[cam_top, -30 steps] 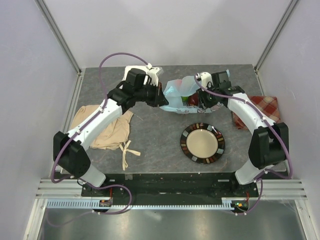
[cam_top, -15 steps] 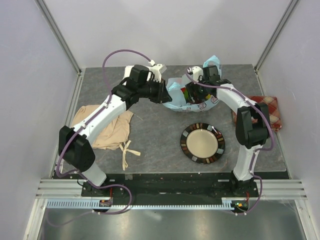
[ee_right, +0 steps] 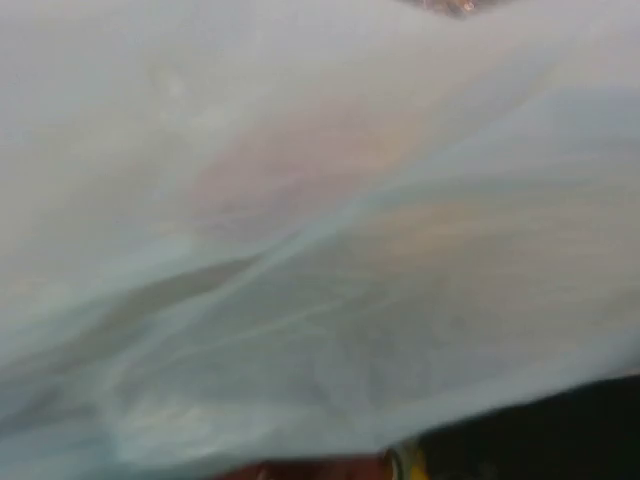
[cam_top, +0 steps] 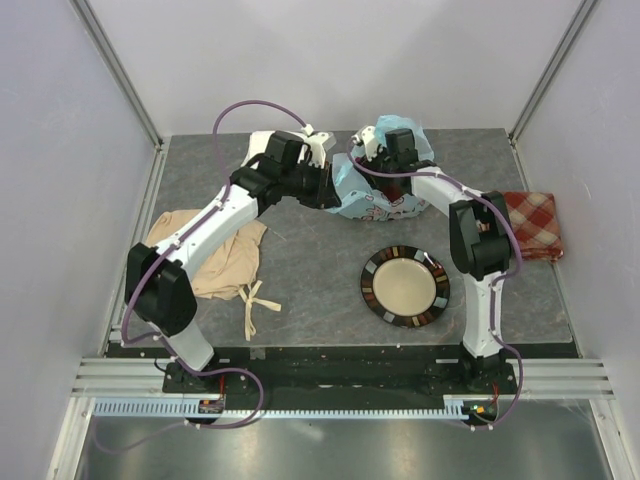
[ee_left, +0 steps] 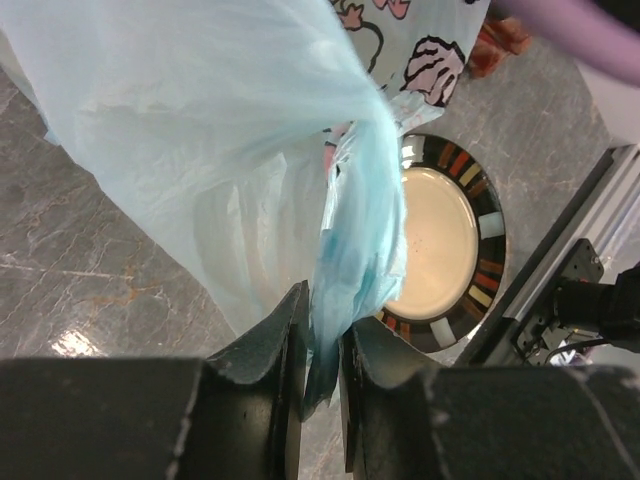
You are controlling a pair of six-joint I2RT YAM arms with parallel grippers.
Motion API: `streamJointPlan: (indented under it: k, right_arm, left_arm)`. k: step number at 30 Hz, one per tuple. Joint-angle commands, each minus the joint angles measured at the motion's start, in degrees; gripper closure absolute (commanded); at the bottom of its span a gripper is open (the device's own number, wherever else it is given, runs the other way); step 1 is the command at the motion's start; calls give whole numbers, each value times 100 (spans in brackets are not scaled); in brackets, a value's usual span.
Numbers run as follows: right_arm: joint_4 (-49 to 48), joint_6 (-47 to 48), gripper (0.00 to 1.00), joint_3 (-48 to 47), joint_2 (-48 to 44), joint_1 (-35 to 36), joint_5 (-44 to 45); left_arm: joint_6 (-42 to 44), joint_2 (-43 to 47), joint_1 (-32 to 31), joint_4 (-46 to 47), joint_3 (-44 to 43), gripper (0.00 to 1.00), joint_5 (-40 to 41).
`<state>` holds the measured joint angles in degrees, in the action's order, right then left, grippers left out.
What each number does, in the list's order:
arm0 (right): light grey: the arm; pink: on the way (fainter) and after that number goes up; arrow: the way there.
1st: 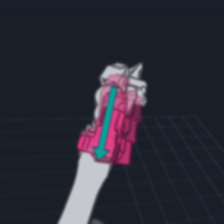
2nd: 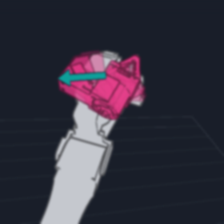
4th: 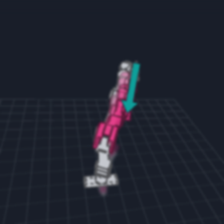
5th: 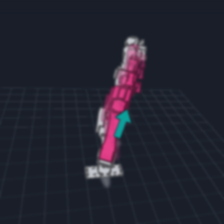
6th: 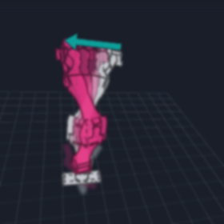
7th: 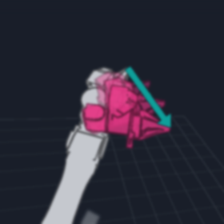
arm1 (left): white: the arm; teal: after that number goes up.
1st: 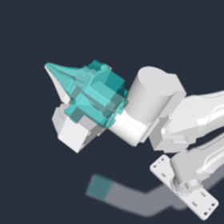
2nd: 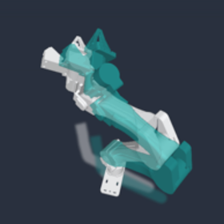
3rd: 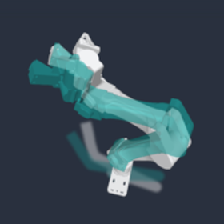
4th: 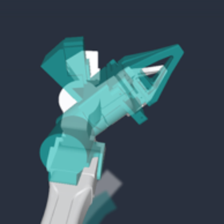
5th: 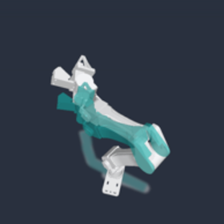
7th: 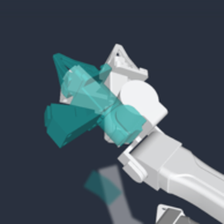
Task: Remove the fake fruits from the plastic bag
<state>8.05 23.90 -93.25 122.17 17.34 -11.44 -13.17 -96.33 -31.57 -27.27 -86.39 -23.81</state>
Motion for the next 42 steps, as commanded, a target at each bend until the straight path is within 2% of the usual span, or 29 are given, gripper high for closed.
streamJointPlan:
  k: [1,2,3,5,7,8,11,18,25,30,33,34,37,39,42]
  right_arm:
    - [-523,326,34,-395,386,32,519]
    - [-637,326,39,-378,352,15,668]
    - [-725,326,52,-326,291,6,713]
    - [-927,334,66,-212,-25,-3,740]
    - [-885,361,75,-132,-454,-20,723]
    - [-841,404,84,-45,-622,-20,644]
    - [-542,423,100,131,-1255,-20,494]
    - [415,-42,100,-26,-2267,-12,-94]
    - [1680,-403,100,-35,-3743,120,-1051]
    - [2795,-290,100,298,-4761,602,-1553]
    - [3166,-149,100,728,-5192,972,-1572]
    - [3132,-149,100,1008,-5290,1025,-1537]
    - [2500,-868,100,1318,-5441,1069,-652]
    - [2028,-1325,100,1327,-5310,999,-307]
    - [1412,-2044,100,1100,-5047,867,-760]
  left_arm:
    - [332,-52,37,-33,-282,76,193]
    - [350,-52,46,-33,-282,76,210]
    - [385,-43,37,-33,-265,76,219]
    - [411,-26,46,-42,-256,76,272]
    - [412,-8,37,-33,-256,76,316]
    - [403,-17,37,-24,-273,76,325]
    - [342,-34,37,28,-326,76,307]
    - [218,-78,46,222,-291,76,246]
    - [130,-140,37,354,-361,76,175]
    - [279,-114,46,354,-335,75,412]
    - [367,-131,46,354,-361,75,483]
    - [394,-175,55,345,-405,75,457]
    - [438,-193,46,345,-484,76,132]
    - [429,-149,55,345,-493,81,-148]
    - [412,-79,55,345,-432,89,-334]
